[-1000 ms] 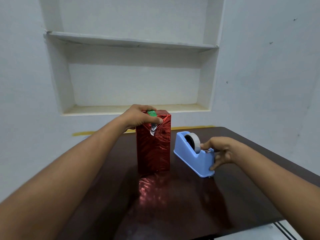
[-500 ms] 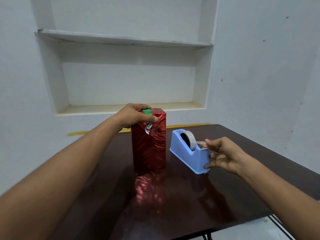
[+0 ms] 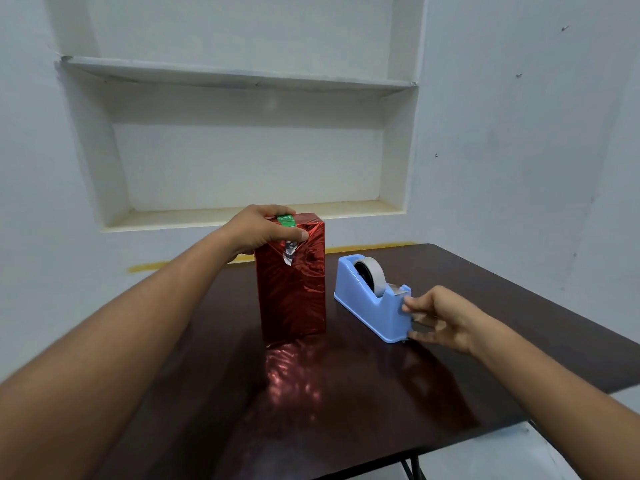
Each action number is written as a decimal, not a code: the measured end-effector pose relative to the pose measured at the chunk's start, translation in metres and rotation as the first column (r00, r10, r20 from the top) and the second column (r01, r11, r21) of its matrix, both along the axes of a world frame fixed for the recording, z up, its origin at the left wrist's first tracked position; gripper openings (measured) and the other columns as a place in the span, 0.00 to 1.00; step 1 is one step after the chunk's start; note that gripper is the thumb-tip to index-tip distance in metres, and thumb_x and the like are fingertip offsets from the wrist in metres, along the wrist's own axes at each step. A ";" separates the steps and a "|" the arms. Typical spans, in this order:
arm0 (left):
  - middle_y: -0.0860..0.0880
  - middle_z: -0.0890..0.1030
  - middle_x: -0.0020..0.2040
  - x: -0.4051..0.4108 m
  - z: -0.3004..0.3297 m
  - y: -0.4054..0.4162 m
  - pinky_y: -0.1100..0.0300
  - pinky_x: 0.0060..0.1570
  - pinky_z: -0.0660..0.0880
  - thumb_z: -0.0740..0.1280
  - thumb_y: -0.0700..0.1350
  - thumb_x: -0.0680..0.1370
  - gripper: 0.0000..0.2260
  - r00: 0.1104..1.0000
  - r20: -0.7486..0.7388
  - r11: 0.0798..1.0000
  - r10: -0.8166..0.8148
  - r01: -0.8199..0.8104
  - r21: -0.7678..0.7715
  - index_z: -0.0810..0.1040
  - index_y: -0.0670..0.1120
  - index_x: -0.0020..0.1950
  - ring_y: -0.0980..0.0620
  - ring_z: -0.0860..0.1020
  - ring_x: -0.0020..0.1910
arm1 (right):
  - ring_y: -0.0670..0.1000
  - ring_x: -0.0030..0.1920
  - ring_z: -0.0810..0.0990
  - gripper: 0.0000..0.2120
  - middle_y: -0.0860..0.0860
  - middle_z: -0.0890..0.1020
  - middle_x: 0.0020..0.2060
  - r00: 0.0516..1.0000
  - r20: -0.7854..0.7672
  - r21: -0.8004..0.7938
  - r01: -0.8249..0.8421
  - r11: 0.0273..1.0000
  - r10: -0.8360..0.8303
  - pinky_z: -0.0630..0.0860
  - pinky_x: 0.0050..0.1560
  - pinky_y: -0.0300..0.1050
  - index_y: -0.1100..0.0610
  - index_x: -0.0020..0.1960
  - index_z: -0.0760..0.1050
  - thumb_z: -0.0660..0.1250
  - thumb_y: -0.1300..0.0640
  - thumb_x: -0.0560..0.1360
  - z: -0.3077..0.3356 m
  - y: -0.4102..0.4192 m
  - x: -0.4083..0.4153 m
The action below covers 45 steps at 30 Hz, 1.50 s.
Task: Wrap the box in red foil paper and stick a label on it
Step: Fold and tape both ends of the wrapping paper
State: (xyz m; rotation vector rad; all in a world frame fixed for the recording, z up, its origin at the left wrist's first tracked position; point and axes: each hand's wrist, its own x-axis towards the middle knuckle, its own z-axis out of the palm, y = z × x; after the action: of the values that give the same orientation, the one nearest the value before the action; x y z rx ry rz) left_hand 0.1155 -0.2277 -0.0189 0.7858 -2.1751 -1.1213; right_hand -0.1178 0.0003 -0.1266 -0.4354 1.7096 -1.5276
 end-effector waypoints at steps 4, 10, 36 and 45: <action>0.51 0.82 0.53 0.001 0.000 0.000 0.67 0.30 0.73 0.81 0.50 0.71 0.24 1.000 0.003 1.000 0.003 -0.003 -0.002 0.81 0.55 0.66 0.56 0.80 0.42 | 0.53 0.41 0.84 0.01 0.58 0.85 0.44 0.951 -0.309 0.140 0.051 0.989 -0.006 0.80 0.41 0.48 0.63 0.47 0.80 0.70 0.65 0.76 0.008 -0.005 0.000; 0.52 0.82 0.50 0.000 0.000 0.001 0.69 0.28 0.74 0.81 0.49 0.71 0.24 1.000 -0.002 1.000 0.010 -0.010 0.008 0.81 0.54 0.66 0.56 0.80 0.40 | 0.54 0.41 0.82 0.11 0.62 0.87 0.47 0.786 -0.606 0.318 0.097 0.943 0.123 0.84 0.49 0.57 0.67 0.46 0.82 0.70 0.59 0.70 0.021 -0.005 0.003; 0.52 0.82 0.54 -0.001 -0.004 -0.011 0.65 0.35 0.76 0.82 0.51 0.69 0.25 1.000 -0.003 1.000 -0.007 0.007 -0.024 0.82 0.56 0.65 0.55 0.82 0.46 | 0.51 0.52 0.86 0.08 0.51 0.89 0.49 0.902 -0.419 -0.094 -0.155 0.983 0.103 0.77 0.53 0.47 0.49 0.52 0.88 0.75 0.59 0.76 0.074 0.001 0.041; 0.52 0.83 0.57 -0.003 -0.010 -0.020 0.60 0.49 0.79 0.84 0.54 0.66 0.29 1.000 -0.018 0.997 -0.014 0.012 -0.079 0.83 0.56 0.65 0.56 0.82 0.53 | 0.48 0.48 0.85 0.05 0.48 0.89 0.43 0.874 -0.477 -0.151 -0.192 0.970 0.099 0.75 0.48 0.45 0.55 0.51 0.86 0.76 0.60 0.75 0.117 -0.051 0.079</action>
State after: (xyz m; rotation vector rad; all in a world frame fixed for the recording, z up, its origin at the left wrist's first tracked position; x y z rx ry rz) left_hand 0.1124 -0.2475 -0.0289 0.7252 -2.1981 -1.0385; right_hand -0.0385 -0.0509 -0.0093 -1.0879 1.8320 -1.5667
